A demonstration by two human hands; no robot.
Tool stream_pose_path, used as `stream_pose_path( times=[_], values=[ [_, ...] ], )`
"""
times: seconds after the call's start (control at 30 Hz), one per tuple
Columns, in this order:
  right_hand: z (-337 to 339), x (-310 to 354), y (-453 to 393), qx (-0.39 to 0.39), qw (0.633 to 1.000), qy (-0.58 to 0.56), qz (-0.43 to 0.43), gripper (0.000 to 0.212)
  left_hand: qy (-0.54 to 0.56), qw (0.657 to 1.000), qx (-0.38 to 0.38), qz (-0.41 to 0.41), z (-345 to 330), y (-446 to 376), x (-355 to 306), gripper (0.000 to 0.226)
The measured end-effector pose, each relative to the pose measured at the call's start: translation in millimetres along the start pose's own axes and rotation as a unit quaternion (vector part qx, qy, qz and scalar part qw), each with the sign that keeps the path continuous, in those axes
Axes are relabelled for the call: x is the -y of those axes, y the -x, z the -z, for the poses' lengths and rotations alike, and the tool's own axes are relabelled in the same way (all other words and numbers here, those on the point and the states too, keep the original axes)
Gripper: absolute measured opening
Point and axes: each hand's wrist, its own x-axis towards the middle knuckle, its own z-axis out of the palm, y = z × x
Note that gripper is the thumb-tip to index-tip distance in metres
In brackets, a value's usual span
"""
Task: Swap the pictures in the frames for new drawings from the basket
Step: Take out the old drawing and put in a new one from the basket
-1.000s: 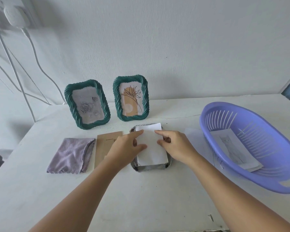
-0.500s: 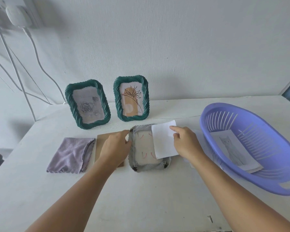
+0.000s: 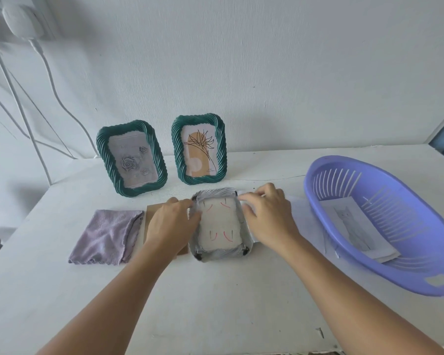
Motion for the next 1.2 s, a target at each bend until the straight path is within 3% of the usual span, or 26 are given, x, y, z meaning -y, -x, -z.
stream_pose_path(
  times=[0.13, 0.37, 0.63, 0.9, 1.2],
  values=[
    [-8.5, 10.7, 1.2, 0.078, 0.997, 0.01, 0.003, 0.031, -0.001, 1.0, 0.009, 0.011, 2.0, 4.1, -4.3, 0.037],
    [-12.1, 10.6, 0.3, 0.113, 0.992, 0.053, -0.031, 0.049, 0.007, 0.999, 0.031, 0.026, -0.2, 6.5, -7.0, 0.04],
    [-13.0, 13.9, 3.3, 0.088, 0.993, -0.028, -0.074, 0.044, 0.136, 0.989, 0.031, 0.058, -4.6, 6.5, -2.9, 0.042],
    [-9.4, 13.2, -5.0, 0.079, 0.972, -0.188, -0.115, 0.018, 0.274, 0.957, 0.027, 0.088, 2.1, 6.8, -5.1, 0.031],
    [-9.9, 6.1, -6.7, 0.097, 0.974, -0.168, -0.113, 0.02, 0.259, 0.961, 0.053, 0.077, -2.1, 12.3, 0.6, 0.037]
  ],
)
